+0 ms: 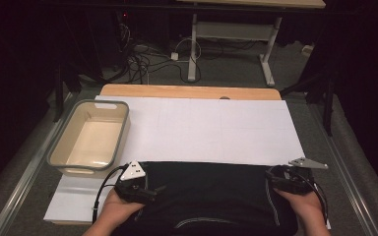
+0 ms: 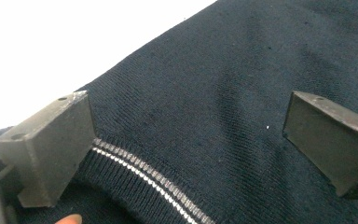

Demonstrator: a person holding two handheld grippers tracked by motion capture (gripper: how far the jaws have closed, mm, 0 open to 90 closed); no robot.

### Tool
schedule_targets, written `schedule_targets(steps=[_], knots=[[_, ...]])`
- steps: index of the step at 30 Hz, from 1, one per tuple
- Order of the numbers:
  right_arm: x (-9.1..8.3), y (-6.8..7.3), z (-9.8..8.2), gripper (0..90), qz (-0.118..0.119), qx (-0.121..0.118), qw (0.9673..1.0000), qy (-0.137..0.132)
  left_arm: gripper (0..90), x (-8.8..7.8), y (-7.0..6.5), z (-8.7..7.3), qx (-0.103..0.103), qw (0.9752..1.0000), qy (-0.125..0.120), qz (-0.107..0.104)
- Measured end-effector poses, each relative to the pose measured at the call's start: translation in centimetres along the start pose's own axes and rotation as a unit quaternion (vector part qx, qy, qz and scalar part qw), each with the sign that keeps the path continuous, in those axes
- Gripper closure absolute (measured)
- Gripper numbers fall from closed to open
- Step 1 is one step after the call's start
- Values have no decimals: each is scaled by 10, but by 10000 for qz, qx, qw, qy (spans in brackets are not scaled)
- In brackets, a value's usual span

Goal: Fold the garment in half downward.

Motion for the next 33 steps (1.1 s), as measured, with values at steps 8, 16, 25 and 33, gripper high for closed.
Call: schedule_targets(steps=[8,16,25,33], knots=[[-1,11,2,699,479,-95,9986,-180,21,0,0,0,-10,10000,20,6],[-5,12,5,785,139,-396,9986,-334,51,-7,-9,2,309,9992,-245,28],[-43,-50,1,797,-579,67,9968,-541,36,-19,-13,6,349,9984,-434,-26],[-33,-42,-19,791,-281,379,9973,-559,34,0,3,22,-55,9991,-408,48]])
Point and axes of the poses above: each handheld gripper's, and its own axes: x roughly forward along the jaws, z roughly out of its top, y roughly to its left, the point moved 10 cm from there along x, roughly forward along the jaws, and after that the axes turned 11 degrees about -x, right-handed, at the moved point
